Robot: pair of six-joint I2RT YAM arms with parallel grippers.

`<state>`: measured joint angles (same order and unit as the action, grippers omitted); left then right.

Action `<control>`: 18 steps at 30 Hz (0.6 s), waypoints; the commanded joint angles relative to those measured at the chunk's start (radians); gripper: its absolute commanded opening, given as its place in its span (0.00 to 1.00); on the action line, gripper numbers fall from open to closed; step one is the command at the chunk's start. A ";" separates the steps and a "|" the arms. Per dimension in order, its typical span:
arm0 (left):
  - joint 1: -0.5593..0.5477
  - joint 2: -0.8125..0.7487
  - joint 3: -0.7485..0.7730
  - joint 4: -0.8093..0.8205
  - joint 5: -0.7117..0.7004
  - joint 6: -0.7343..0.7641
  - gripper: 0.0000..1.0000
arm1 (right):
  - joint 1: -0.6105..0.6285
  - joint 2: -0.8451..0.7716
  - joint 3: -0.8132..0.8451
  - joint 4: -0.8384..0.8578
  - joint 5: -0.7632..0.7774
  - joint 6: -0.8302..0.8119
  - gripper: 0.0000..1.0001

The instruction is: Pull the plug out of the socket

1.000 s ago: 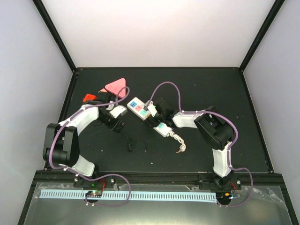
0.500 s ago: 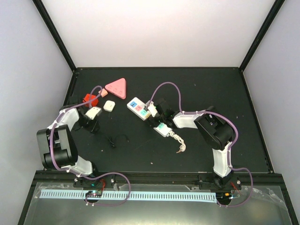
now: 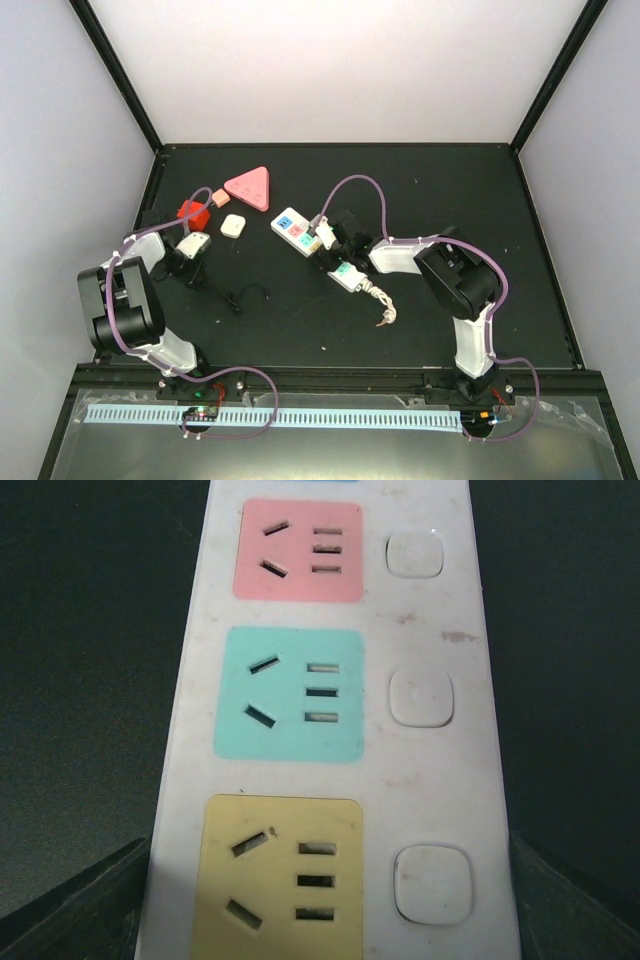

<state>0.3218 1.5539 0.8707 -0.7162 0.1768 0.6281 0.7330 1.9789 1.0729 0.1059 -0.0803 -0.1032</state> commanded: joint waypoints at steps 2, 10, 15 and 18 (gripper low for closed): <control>0.010 -0.005 -0.032 0.045 -0.033 0.027 0.50 | -0.017 0.046 -0.039 -0.175 0.037 -0.024 0.22; 0.010 -0.077 -0.055 0.035 -0.003 0.034 0.85 | -0.017 0.042 -0.038 -0.178 0.033 -0.021 0.54; 0.010 -0.132 -0.048 -0.004 0.049 0.036 0.89 | -0.017 0.041 -0.017 -0.205 0.026 -0.018 0.65; 0.010 -0.160 -0.037 -0.024 0.075 0.040 0.95 | -0.017 0.036 0.000 -0.232 0.022 -0.016 0.74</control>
<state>0.3218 1.4429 0.8135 -0.6971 0.1909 0.6548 0.7326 1.9793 1.0870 0.0799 -0.0822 -0.1062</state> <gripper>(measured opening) 0.921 0.865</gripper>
